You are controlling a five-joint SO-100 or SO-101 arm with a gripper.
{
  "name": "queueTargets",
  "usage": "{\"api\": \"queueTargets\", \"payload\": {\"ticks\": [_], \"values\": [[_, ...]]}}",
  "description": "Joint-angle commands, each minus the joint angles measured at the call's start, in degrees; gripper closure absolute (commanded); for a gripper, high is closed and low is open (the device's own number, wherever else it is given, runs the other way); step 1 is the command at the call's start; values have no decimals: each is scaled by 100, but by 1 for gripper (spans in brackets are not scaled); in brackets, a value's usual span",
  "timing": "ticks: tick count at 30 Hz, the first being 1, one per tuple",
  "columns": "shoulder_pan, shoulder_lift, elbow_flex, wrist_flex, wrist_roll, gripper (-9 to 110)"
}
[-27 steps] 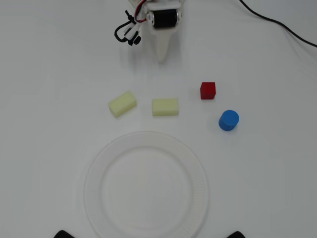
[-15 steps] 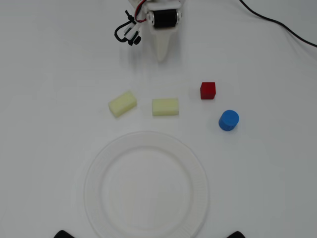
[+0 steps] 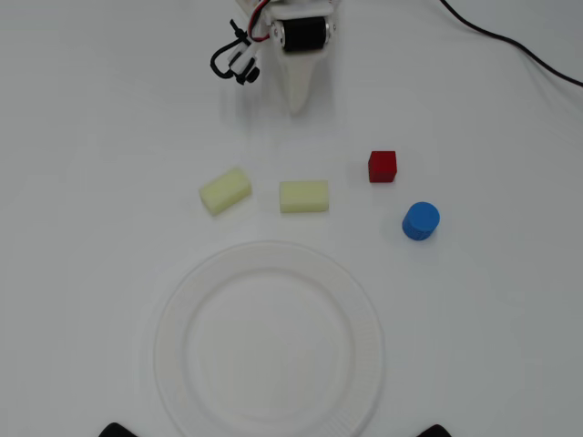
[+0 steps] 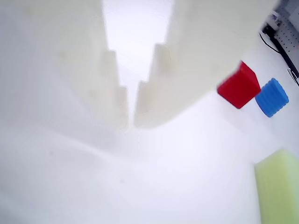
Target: Grasp a red block and put it in the dish.
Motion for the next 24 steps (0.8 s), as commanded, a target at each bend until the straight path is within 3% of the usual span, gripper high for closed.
{"api": "queueTargets", "payload": {"ticks": [1,17,24], "values": [[149,993,211,44,-79,101],[-545,-3718,-3366,0,62,101],[-1081,-5651,-4772,0,158,92]]}}
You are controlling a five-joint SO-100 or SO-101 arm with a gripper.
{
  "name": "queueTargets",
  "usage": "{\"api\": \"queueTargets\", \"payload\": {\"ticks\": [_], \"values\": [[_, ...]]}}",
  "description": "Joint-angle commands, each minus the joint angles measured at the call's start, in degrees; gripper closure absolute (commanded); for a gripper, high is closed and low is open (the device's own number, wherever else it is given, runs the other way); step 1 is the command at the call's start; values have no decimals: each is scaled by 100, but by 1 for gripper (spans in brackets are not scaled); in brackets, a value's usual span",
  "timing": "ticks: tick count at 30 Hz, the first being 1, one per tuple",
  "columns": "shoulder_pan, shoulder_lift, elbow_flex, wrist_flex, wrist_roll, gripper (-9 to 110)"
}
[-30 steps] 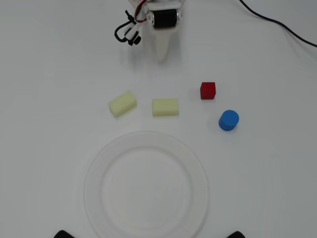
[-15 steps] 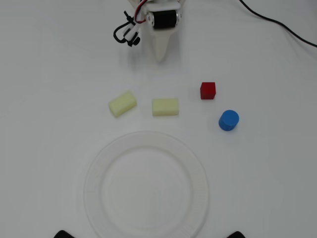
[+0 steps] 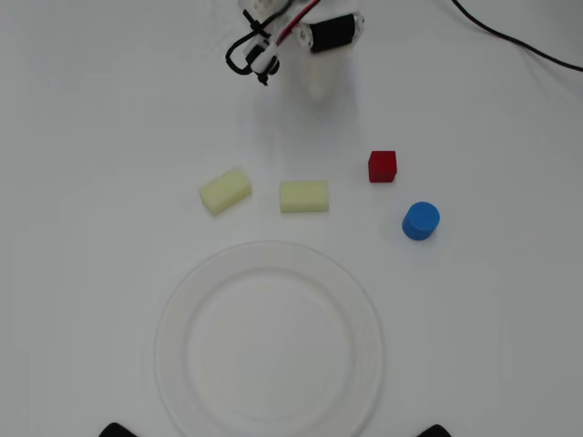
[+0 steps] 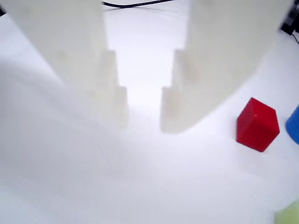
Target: Grasp a red block and put it in the dish.
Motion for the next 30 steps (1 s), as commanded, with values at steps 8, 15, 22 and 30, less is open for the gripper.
{"api": "queueTargets", "payload": {"ticks": [8,15,22,30], "values": [[-1134,-2382,-1802,0,290,77],[-1485,-3173,-2101,-369,457,73],[-1441,-3709,-2118,-967,448,71],[-1266,-4482,-2575,-1195,501,71]]}}
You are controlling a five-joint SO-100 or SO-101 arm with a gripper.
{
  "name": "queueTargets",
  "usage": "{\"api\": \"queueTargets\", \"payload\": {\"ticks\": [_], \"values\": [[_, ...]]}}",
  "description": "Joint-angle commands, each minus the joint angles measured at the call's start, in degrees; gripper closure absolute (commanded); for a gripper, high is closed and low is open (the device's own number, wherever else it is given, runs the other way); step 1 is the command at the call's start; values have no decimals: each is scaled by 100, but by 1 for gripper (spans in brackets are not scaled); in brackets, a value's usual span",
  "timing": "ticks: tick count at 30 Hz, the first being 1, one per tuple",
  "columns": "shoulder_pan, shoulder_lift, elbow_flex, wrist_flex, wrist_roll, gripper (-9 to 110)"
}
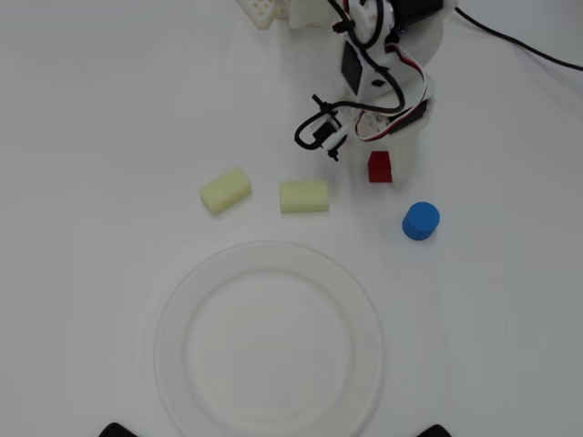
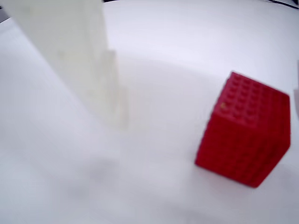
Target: Grasp a red block and put it in the dish.
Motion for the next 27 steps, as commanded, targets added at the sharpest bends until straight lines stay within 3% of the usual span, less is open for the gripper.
{"api": "queueTargets", "payload": {"ticks": [1,18,27], "values": [[53,-97,-369,-35,26,71],[-35,-229,-316,-53,0,81],[-18,-264,-316,-62,-18,101]]}}
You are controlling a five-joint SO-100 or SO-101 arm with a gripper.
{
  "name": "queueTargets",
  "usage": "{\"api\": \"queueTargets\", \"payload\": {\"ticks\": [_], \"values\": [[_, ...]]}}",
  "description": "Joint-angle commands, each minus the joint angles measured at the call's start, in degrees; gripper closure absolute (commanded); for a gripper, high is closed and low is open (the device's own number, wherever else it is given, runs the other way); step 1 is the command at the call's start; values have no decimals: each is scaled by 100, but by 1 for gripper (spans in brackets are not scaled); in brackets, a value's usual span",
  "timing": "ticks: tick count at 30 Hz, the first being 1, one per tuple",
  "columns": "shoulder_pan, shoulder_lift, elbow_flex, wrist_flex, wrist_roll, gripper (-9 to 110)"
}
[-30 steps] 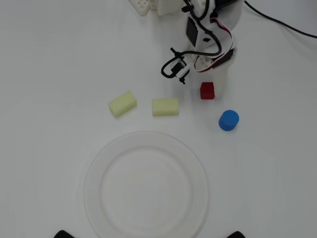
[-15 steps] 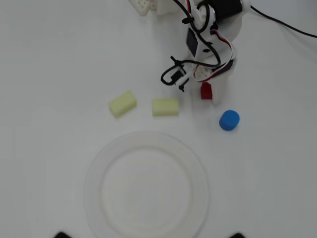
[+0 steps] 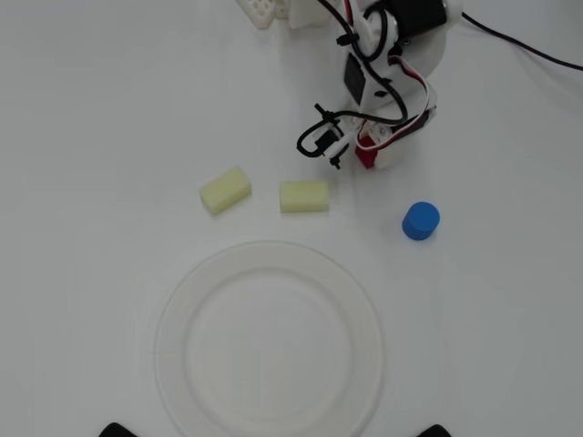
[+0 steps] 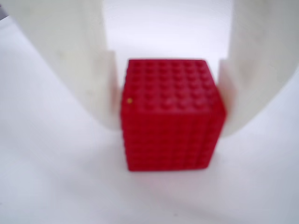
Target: Grasp a red block and put it in the dish.
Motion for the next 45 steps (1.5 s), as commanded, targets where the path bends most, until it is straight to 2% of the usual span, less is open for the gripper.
{"api": "queueTargets", "payload": {"ticks": [1,7,13,20,24,27,30,45], "values": [[-26,18,-132,-44,-9,101],[167,580,-105,-88,-35,101],[694,2698,765,-914,-738,101],[1521,4649,1881,-2312,-1661,101],[2013,4948,2505,-3832,-2215,101],[2347,4579,2619,-4764,-2285,101],[2637,3788,2215,-5106,-2162,101],[2628,-220,-809,-5150,-1749,101]]}}
